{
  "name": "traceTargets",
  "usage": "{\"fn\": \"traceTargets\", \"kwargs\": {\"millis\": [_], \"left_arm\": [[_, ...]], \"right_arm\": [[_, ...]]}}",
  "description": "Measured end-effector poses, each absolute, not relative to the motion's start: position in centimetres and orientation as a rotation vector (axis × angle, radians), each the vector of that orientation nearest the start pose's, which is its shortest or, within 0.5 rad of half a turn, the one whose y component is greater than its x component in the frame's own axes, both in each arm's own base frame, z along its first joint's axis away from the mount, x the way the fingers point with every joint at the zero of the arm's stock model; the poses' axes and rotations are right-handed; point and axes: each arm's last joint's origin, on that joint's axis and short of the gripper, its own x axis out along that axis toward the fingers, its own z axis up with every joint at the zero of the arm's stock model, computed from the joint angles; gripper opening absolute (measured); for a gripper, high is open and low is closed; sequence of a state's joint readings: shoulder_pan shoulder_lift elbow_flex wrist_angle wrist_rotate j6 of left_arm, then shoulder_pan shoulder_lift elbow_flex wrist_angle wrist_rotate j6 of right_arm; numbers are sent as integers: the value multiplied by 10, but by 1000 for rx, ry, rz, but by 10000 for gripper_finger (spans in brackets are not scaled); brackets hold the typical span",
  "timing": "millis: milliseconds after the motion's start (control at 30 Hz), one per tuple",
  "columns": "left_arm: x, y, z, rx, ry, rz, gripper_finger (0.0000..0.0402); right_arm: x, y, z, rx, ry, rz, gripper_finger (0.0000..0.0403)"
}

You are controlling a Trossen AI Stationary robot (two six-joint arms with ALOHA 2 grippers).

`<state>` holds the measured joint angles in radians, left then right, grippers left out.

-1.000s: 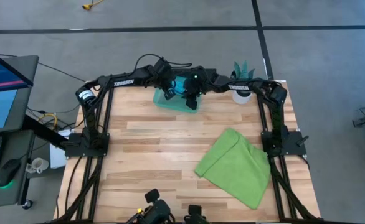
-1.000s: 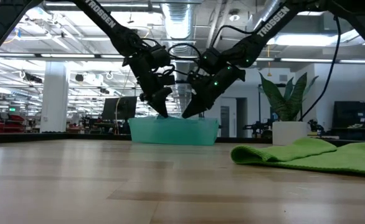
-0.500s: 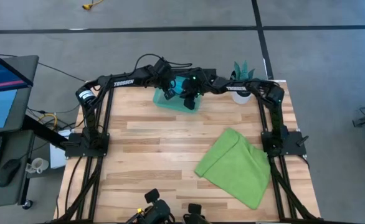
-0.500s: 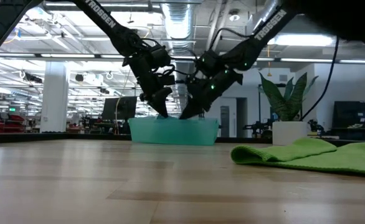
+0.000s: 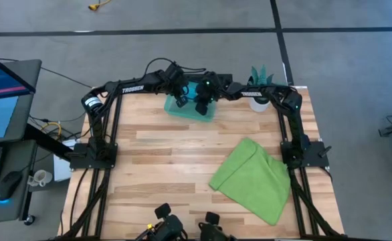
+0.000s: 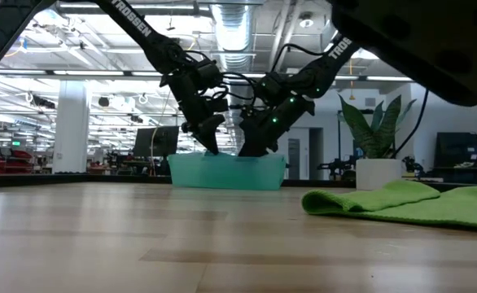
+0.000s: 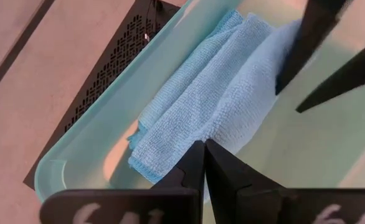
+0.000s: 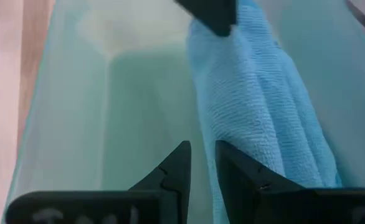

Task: Roll microfiber towels into tight, uniform cylinder then place into a basket
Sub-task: Put the microfiber cloth into the blue bin

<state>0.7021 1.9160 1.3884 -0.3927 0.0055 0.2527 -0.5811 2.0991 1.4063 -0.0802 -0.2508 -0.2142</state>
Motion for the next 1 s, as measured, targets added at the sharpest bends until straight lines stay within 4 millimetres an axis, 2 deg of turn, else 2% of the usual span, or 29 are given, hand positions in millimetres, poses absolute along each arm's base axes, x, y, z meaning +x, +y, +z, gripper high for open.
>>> {"fn": "traceTargets", "kwargs": {"millis": [533, 1000], "left_arm": [[314, 265, 204, -70, 948, 524, 4], [315, 267, 206, -29, 930, 517, 98]], "right_arm": [[366, -263, 156, 229, 706, -460, 95], [366, -264, 156, 268, 696, -508, 95]]}}
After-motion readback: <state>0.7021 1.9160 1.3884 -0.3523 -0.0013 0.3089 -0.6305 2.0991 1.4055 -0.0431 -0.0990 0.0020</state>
